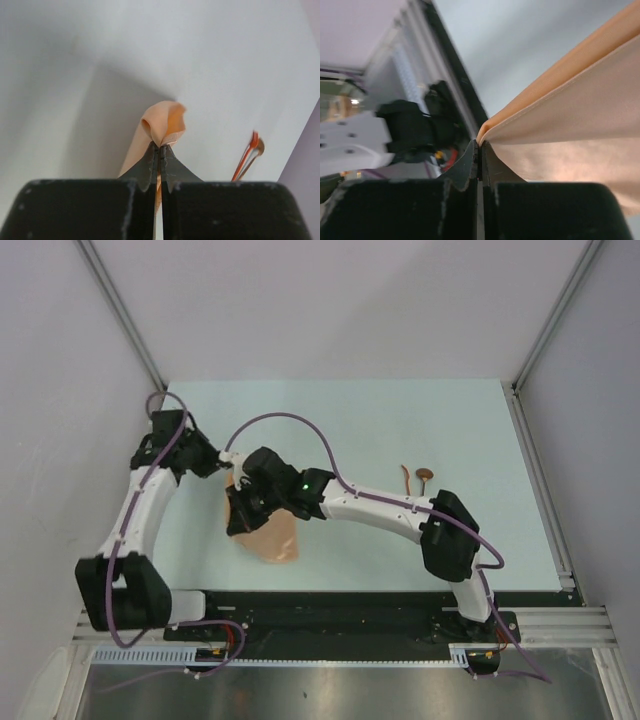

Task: Fold the napkin into a case and place the utensils inside
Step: Turn over the upper triangle folded napkin at the center of the board.

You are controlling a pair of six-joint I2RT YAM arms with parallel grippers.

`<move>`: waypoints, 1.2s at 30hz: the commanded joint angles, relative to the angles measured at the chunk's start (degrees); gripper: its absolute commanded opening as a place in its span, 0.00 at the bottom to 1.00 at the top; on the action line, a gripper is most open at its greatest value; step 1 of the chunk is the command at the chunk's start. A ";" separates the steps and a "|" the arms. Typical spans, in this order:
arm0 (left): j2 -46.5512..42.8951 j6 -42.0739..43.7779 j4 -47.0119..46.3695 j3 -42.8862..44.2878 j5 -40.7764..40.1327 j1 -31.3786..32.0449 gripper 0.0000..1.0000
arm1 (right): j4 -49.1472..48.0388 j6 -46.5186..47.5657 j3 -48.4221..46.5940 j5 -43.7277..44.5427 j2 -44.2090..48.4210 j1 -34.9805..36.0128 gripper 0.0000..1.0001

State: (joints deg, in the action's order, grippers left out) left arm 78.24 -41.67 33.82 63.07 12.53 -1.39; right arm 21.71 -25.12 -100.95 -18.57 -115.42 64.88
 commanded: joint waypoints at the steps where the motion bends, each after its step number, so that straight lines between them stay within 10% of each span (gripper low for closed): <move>1: -8.97 1.76 7.38 7.31 -9.61 -4.14 0.00 | -10.18 -6.06 -6.37 -14.19 -1.04 2.18 0.00; 9: -10.83 0.72 3.02 8.92 -14.30 -3.63 0.00 | -54.57 -31.97 8.99 -27.30 -0.42 -0.36 0.00; 17: 6.53 -0.51 -11.58 5.93 -18.86 13.42 0.00 | -82.52 -50.90 35.41 -30.30 -0.52 -7.39 0.00; 36: 31.45 -5.00 -29.25 12.16 -16.76 29.33 0.00 | -60.58 -29.12 68.78 -32.23 12.67 -26.03 0.00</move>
State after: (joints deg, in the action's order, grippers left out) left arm 108.22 -44.36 16.34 71.09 -2.22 27.90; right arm -46.63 -61.69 -34.50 -42.44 -105.03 39.53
